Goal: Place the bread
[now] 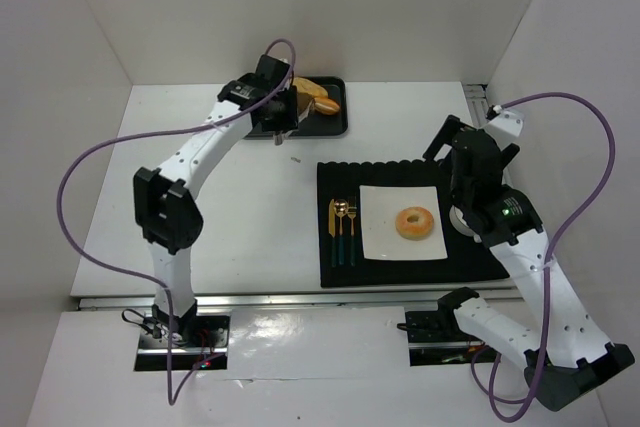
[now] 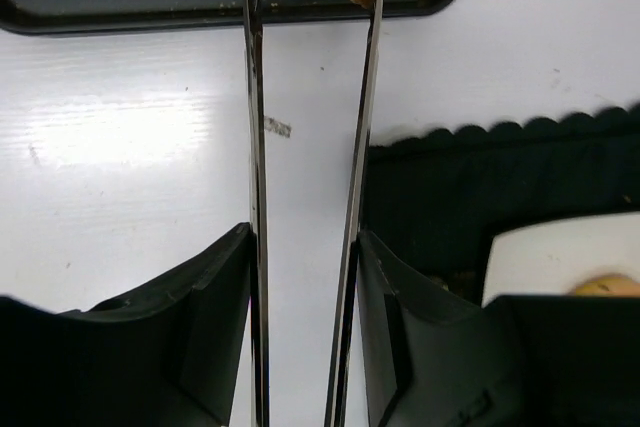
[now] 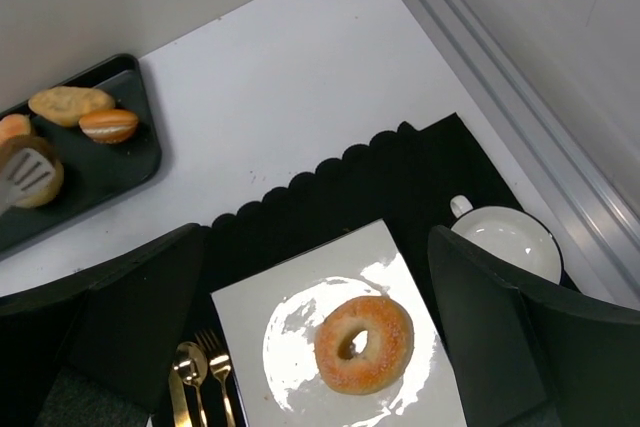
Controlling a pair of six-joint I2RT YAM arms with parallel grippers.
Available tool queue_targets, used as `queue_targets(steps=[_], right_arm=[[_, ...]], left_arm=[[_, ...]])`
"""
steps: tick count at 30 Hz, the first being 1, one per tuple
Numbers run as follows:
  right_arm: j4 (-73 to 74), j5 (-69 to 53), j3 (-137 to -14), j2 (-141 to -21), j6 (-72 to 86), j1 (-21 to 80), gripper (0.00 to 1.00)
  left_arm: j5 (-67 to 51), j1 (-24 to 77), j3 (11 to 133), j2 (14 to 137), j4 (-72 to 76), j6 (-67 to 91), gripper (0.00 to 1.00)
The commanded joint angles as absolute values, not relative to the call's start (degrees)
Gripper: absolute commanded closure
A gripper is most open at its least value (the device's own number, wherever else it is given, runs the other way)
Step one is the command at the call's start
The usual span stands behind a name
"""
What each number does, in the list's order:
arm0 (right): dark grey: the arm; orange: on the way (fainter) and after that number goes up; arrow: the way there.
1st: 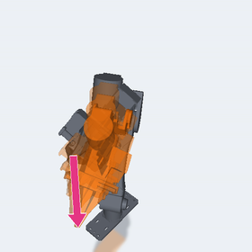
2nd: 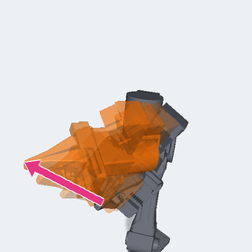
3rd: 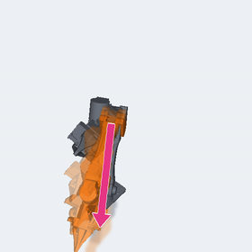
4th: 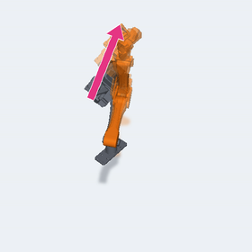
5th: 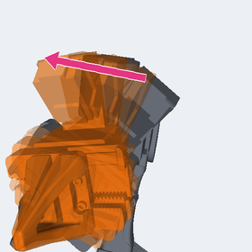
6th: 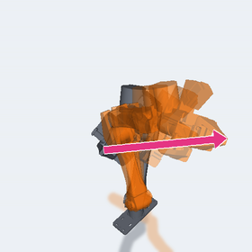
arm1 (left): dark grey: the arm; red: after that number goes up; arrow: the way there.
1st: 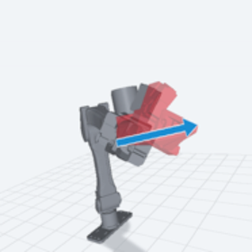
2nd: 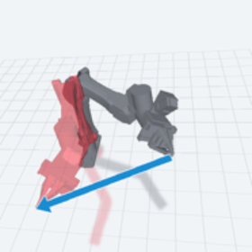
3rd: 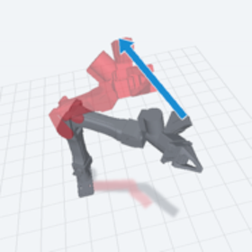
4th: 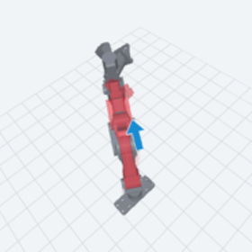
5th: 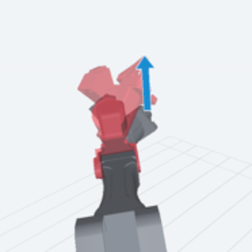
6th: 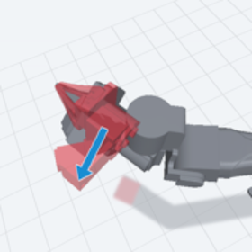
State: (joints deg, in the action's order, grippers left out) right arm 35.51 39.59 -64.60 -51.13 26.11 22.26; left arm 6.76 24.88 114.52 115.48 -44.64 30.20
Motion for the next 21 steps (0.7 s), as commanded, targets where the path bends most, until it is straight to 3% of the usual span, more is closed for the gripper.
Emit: queue_targets(steps=[1, 13, 21], right_arm=[[32.26, 39.29, -64.16, -50.98, 26.19, 22.68, 0.00], [32.95, 40.96, -65.30, -49.92, 25.14, 22.15, 0.00], [33.49, 39.82, -65.82, -49.39, 25.66, 22.15, 0.00]], left_arm=[[7.74, 27.76, 111.81, 104.25, -44.03, 28.92, 0.80], [-6.41, 46.48, 82.55, 88.86, -32.79, 26.88, 0.85], [-7.65, 50.80, 81.47, 91.41, -33.40, 27.42, 0.82]])
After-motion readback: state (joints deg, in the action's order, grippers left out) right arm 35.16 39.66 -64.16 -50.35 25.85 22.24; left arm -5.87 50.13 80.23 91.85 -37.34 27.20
